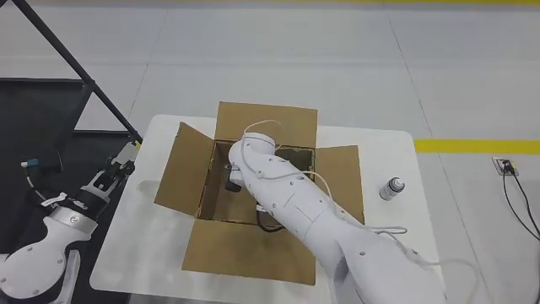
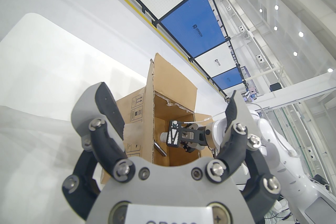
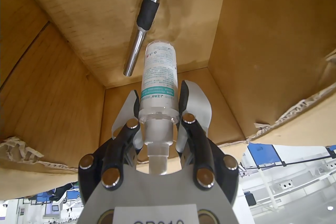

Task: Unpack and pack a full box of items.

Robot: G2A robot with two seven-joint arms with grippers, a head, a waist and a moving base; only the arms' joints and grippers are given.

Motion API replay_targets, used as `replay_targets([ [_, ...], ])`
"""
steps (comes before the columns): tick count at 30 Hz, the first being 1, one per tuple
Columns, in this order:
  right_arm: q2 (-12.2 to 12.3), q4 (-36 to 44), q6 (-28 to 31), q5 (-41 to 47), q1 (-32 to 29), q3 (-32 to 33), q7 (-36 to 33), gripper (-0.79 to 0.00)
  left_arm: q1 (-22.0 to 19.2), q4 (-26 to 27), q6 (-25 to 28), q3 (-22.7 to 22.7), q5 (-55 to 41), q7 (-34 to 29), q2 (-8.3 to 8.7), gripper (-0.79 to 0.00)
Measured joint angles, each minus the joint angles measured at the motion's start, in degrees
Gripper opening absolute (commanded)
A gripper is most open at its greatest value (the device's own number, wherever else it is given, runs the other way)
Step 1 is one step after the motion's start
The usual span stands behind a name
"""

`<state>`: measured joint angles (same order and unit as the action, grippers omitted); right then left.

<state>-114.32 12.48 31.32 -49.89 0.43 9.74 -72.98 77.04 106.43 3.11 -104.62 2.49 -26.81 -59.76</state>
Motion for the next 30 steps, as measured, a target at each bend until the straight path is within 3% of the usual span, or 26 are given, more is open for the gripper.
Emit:
replay_targets([
  [8,-1.1,-3.6,0.2,-0.7,-0.7,0.0,0.2,-0.785,0.0,0.0,0.0,0.0,0.0,0.0,0.0,0.0],
  [9,-1.1,-3.7,0.2,-0.7,-0.8,0.0,0.2,-0.748,0.0,0.0,0.0,0.0,0.0,0.0,0.0,0.0],
  [11,-1.1,-3.9,0.1,-0.6,-0.8,0.0,0.1,-0.56,0.0,0.0,0.0,0.0,0.0,0.0,0.0,0.0],
  [16,-1.0,-4.2,0.5,-0.3,-0.9,0.0,0.5,-0.474,0.0,0.0,0.0,0.0,0.0,0.0,0.0,0.0],
  [30,-0.9,-4.5,0.8,0.3,-0.7,0.0,0.8,-0.431,0.0,0.0,0.0,0.0,0.0,0.0,0.0,0.0],
])
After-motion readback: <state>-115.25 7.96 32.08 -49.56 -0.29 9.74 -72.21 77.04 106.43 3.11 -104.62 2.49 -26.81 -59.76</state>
